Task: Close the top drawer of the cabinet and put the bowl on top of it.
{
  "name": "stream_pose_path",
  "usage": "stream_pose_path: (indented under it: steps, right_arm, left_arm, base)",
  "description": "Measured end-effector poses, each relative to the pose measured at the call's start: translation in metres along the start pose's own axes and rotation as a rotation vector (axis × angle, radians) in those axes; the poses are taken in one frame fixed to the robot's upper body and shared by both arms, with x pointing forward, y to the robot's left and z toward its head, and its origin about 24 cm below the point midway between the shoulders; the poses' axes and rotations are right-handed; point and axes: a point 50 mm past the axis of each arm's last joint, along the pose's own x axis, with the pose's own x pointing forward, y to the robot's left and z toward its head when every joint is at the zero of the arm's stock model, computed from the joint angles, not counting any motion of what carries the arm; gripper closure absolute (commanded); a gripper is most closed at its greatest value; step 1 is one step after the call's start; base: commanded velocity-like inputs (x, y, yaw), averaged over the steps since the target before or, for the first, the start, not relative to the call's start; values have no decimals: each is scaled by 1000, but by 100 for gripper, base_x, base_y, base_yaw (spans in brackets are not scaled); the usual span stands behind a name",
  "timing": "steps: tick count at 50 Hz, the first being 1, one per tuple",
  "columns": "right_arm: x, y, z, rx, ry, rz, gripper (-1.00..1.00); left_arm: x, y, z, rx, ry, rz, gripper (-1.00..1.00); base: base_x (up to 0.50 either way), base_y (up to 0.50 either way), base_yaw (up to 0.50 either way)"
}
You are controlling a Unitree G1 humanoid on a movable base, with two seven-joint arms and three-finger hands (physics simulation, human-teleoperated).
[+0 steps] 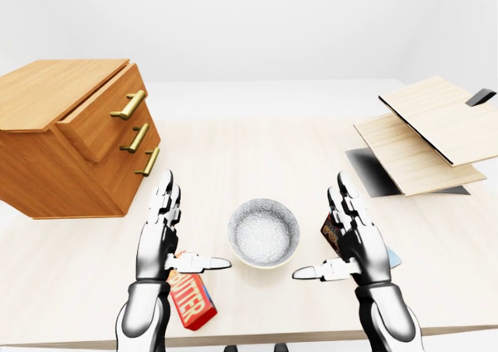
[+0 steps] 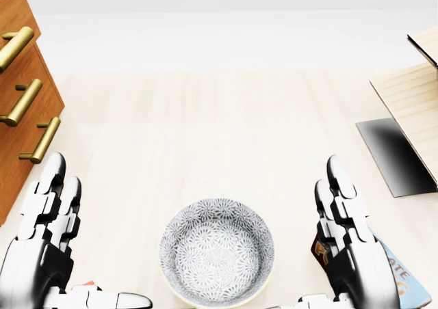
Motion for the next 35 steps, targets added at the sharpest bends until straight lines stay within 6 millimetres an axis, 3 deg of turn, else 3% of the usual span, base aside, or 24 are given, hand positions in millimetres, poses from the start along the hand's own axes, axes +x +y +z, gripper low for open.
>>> stream_pose_path:
  steps: [15, 35]
  right_arm:
    - [0, 1, -1, -5, 5, 5, -100]
    - [-2, 2, -2, -1, 11, 19, -100]
  left_arm:
    - [0, -1, 0, 0, 3, -2, -100]
    - [7, -1, -8, -3, 30, -13, -100]
  base:
    - [0, 16, 0]
    - [0, 1, 0]
